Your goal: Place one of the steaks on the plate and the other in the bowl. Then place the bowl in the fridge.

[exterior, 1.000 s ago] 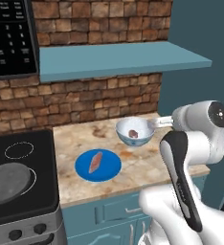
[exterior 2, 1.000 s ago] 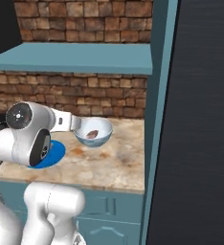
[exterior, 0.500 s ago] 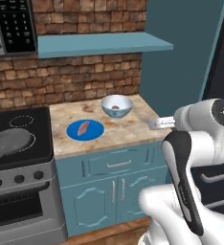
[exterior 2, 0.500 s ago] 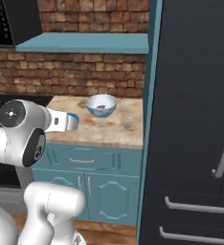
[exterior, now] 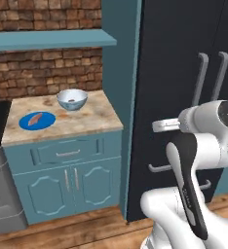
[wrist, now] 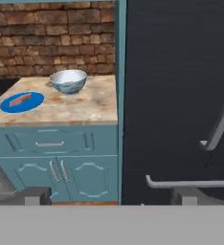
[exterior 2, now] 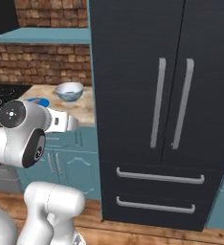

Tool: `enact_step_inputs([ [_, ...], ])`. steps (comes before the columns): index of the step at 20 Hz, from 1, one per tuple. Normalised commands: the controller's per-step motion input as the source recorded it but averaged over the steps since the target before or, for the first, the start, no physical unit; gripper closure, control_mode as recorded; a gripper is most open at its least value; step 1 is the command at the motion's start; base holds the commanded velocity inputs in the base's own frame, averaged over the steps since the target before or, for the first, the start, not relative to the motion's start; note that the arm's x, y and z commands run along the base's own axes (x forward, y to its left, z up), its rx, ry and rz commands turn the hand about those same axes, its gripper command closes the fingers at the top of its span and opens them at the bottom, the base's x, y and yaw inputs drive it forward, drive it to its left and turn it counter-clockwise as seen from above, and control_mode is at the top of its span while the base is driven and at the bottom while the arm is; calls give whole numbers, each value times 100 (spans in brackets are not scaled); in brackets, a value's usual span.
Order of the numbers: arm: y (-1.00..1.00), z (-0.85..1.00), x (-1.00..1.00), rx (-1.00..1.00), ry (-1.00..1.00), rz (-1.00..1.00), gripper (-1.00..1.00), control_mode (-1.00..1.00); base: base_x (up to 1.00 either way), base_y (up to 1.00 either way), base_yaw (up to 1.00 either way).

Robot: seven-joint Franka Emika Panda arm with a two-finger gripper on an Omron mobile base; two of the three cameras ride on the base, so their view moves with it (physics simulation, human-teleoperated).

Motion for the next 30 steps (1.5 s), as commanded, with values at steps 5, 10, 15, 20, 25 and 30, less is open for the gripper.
enact_step_inputs([
  [5, 0, 0, 0, 0, 0, 0, -100, 100, -19, -100, 18],
  [10, 0, 0, 0, 0, 0, 0, -100, 100, -35, -100, -1],
  [15, 0, 0, 0, 0, 0, 0, -100, 100, -11, -63, -3],
  [20, 0, 0, 0, 0, 0, 0, -100, 100, 0, -10, -1],
  [25, -10, -2, 33, 0, -4, 0, -100, -100, 0, 0, 0],
  [30, -33, -7, 68, 0, -3, 0, -100, -100, 0, 0, 0],
])
